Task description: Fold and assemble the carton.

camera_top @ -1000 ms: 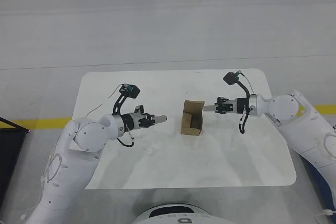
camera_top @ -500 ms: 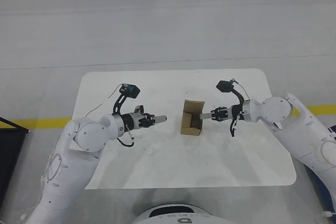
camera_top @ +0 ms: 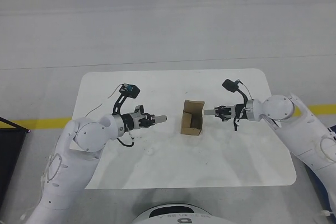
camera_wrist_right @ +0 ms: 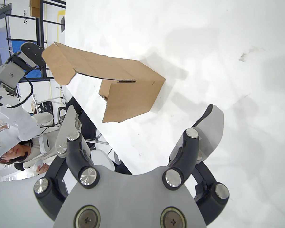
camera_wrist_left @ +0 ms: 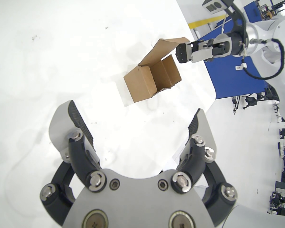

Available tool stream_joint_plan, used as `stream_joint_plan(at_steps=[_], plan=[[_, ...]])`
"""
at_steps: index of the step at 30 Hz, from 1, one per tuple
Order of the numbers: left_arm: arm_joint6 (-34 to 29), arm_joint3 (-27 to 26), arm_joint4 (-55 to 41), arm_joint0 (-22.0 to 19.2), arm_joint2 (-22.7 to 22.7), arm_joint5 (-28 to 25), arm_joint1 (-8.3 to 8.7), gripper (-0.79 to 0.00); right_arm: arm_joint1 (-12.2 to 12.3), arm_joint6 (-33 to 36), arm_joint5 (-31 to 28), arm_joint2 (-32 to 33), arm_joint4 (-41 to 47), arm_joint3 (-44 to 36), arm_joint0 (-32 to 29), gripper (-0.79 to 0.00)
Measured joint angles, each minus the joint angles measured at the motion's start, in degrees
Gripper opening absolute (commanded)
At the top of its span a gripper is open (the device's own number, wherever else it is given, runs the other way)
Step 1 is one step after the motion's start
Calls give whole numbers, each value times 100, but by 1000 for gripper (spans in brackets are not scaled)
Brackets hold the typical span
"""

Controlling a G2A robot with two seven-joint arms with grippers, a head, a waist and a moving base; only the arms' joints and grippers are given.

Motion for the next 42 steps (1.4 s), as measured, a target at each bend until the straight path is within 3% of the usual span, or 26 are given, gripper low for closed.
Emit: stream_joint_plan(at_steps=[7, 18, 25, 32, 37, 42], plan=[[0, 0, 0, 0, 0, 0, 0, 0, -175, 204, 308, -335, -264, 74, 298, -111], [0, 0, 0, 0, 0, 0, 0, 0, -357, 293, 336, -565, -403, 245, 478, -206], [0, 0, 0, 0, 0, 0, 0, 0, -243, 77, -127, -133, -185, 309, 114, -283], [0, 0, 0, 0, 0, 0, 0, 0, -234, 214, 156, -64, -290, 170, 8, -345], [0, 0, 0, 0, 0, 0, 0, 0, -314, 258, 314, -203, -446, 98, 124, -339], [0, 0, 0, 0, 0, 0, 0, 0, -392, 200, 611, -325, -605, 116, 206, -449]])
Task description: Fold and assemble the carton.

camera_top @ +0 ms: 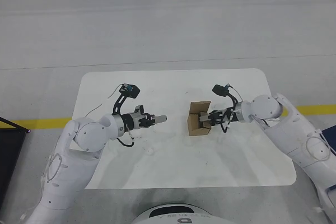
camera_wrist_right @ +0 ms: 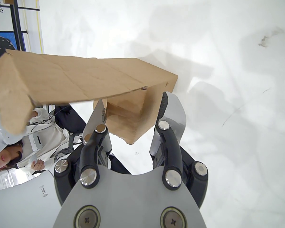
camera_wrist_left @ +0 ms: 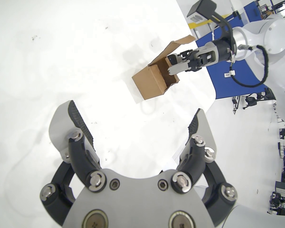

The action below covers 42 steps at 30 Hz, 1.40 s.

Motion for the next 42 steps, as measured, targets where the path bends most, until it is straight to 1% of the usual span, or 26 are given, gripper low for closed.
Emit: stream_joint_plan(at_steps=[1, 5, 8, 9, 10, 11, 12, 13, 14, 18, 22, 25, 28, 29, 30, 32, 35, 37, 39, 42], plan=[[0, 0, 0, 0, 0, 0, 0, 0, -14, -6, 55, -29, -35, 0, 10, -465], [0, 0, 0, 0, 0, 0, 0, 0, -88, -11, 298, -202, -262, -61, 65, -465], [0, 0, 0, 0, 0, 0, 0, 0, -131, -42, 371, -279, -409, -120, 106, -437], [0, 0, 0, 0, 0, 0, 0, 0, -140, -69, 391, -285, -460, -146, 109, -409], [0, 0, 0, 0, 0, 0, 0, 0, -144, -94, 410, -283, -493, -167, 107, -323], [0, 0, 0, 0, 0, 0, 0, 0, -146, -119, 429, -273, -520, -190, 100, -274], [0, 0, 0, 0, 0, 0, 0, 0, -145, -154, 442, -250, -545, -225, 82, -252], [0, 0, 0, 0, 0, 0, 0, 0, -141, -182, 437, -224, -559, -258, 62, -209], [0, 0, 0, 0, 0, 0, 0, 0, -133, -214, 413, -188, -569, -297, 33, -197], [0, 0, 0, 0, 0, 0, 0, 0, -43, -368, 220, 88, -569, -510, -213, -200], [0, 0, 0, 0, 0, 0, 0, 0, 93, -475, 178, 498, -573, -779, -579, -265], [0, 0, 0, 0, 0, 0, 0, 0, 169, -437, 146, 727, -594, -974, -803, -292], [0, 0, 0, 0, 0, 0, 0, 0, 239, -428, -26, 981, -523, -1093, -1013, -292], [0, 0, 0, 0, 0, 0, 0, 0, 258, -451, -49, 1069, -477, -1110, -1083, -305], [0, 0, 0, 0, 0, 0, 0, 0, 282, -474, -36, 1187, -405, -1107, -1167, -326], [0, 0, 0, 0, 0, 0, 0, 0, 306, -472, 49, 1325, -330, -1098, -1243, -336], [0, 0, 0, 0, 0, 0, 0, 0, 306, -313, 186, 1332, -372, -1144, -1244, -354], [0, 0, 0, 0, 0, 0, 0, 0, 278, -193, 318, 1236, -455, -1152, -1157, -369], [0, 0, 0, 0, 0, 0, 0, 0, 240, -136, 465, 1133, -512, -1121, -1045, -409], [0, 0, 0, 0, 0, 0, 0, 0, 181, -66, 657, 963, -606, -1076, -898, -431]])
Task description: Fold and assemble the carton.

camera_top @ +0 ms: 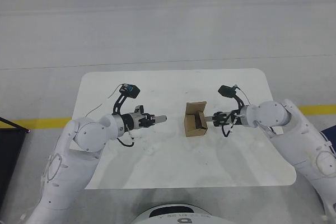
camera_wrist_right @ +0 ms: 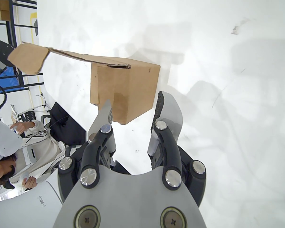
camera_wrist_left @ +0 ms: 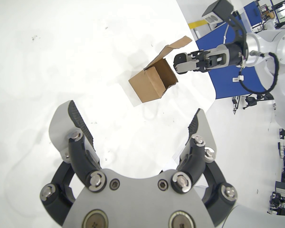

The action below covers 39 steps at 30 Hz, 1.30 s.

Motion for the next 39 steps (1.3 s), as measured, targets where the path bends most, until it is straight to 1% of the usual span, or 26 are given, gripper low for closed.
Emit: stream_joint_plan(at_steps=[7, 8, 9, 10, 11, 14, 20, 21, 22, 23, 25, 29, 34, 35, 39], plan=[[0, 0, 0, 0, 0, 0, 0, 0, -217, 180, 560, -607, -329, 189, 484, -480], [0, 0, 0, 0, 0, 0, 0, 0, -248, 194, 602, -684, -352, 217, 544, -533], [0, 0, 0, 0, 0, 0, 0, 0, -278, 196, 632, -750, -364, 249, 599, -613], [0, 0, 0, 0, 0, 0, 0, 0, -313, 183, 668, -820, -383, 290, 661, -763], [0, 0, 0, 0, 0, 0, 0, 0, -336, 160, 696, -862, -405, 311, 699, -785], [0, 0, 0, 0, 0, 0, 0, 0, -386, 32, 830, -967, -573, 295, 758, -785], [0, 0, 0, 0, 0, 0, 0, 0, -409, -299, 1179, -1054, -1104, -55, 653, -785], [0, 0, 0, 0, 0, 0, 0, 0, -404, -347, 1204, -1069, -1268, -143, 632, -502], [0, 0, 0, 0, 0, 0, 0, 0, -401, -377, 1216, -1084, -1405, -203, 616, -274], [0, 0, 0, 0, 0, 0, 0, 0, -399, -398, 1220, -1094, -1514, -255, 599, -194], [0, 0, 0, 0, 0, 0, 0, 0, -395, -461, 1145, -1107, -1732, -349, 569, 0], [0, 0, 0, 0, 0, 0, 0, 0, -356, -877, 711, -932, -1857, -532, 373, 0], [0, 0, 0, 0, 0, 0, 0, 0, -223, -1513, -445, -420, -1685, -626, -126, 0], [0, 0, 0, 0, 0, 0, 0, 0, -217, -1547, -577, -393, -1676, -620, -148, 0], [6, 14, -15, 6, 8, -3, -1, 0, -220, -1516, -467, -412, -1679, -619, -129, 0]])
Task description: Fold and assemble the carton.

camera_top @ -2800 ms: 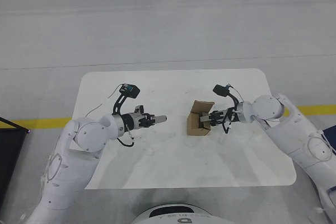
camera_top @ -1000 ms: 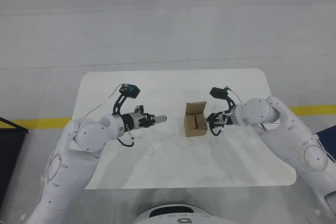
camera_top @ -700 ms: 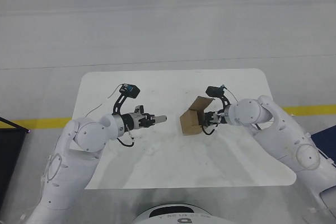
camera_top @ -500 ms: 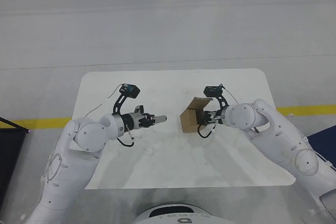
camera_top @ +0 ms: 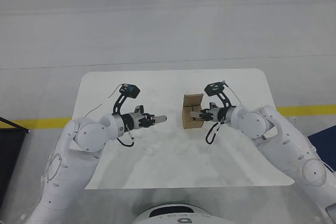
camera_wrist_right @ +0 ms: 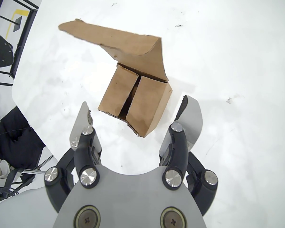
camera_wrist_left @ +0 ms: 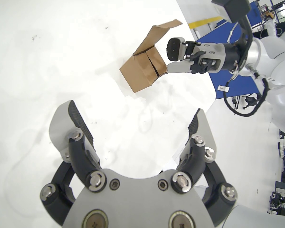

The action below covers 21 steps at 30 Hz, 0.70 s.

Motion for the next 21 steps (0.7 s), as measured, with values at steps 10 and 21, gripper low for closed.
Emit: stream_joint_plan(at_steps=[10, 21], plan=[[567, 1273, 1133, -1313, 873, 1400, -198, 0, 244, -450, -1896, 825, 79, 122, -778, 0], [933, 3255, 375, -3259, 2349, 1624, -804, 0, 292, -1091, -1879, 738, -2175, -241, -1490, 0]])
